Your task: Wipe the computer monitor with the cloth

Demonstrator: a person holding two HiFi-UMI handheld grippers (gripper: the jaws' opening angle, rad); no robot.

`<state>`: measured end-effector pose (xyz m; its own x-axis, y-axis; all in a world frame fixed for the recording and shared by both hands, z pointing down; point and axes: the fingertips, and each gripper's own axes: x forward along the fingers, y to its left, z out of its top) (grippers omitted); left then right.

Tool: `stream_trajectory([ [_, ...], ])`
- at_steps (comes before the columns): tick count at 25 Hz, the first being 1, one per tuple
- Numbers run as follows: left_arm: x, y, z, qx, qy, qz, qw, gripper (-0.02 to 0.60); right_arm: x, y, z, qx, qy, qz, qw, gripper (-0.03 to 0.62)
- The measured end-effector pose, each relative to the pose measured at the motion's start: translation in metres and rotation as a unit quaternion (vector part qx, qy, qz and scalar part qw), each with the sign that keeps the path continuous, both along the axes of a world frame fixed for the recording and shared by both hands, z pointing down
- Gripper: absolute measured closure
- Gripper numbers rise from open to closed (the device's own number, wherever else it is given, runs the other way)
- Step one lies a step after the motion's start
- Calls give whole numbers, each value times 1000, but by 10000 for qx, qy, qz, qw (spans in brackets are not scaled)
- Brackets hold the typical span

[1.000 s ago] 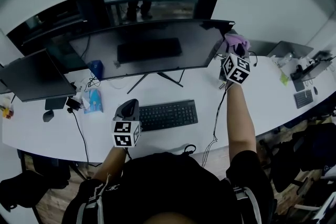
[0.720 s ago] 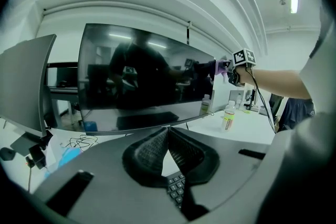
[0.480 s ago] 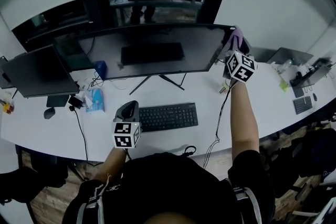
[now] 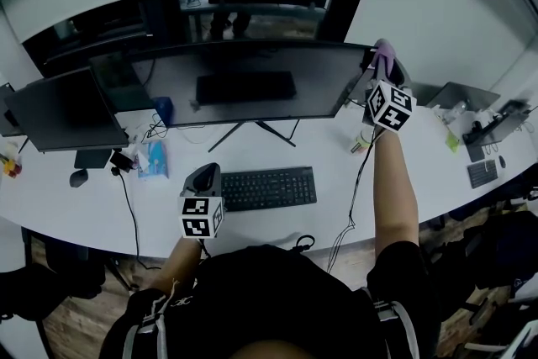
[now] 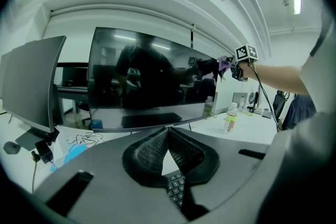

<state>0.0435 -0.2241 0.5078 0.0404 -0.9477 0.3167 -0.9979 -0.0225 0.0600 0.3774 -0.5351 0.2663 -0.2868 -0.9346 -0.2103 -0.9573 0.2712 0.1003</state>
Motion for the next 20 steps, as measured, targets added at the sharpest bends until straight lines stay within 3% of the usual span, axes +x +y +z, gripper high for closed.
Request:
stream_trajectory([
  [9,-14,5,-3,-25,-50,-7,10000,568,-22,12,-9,165,892,222,9956,508],
  [13,-22,6,-8,-20,-83,49,10000,568,-38,18,-10,239,1517,235,9879,508],
  [20,-51,14,-12,-52,-104,51,9999,568,-95,38,-17,367,2001,-362,9784,508],
])
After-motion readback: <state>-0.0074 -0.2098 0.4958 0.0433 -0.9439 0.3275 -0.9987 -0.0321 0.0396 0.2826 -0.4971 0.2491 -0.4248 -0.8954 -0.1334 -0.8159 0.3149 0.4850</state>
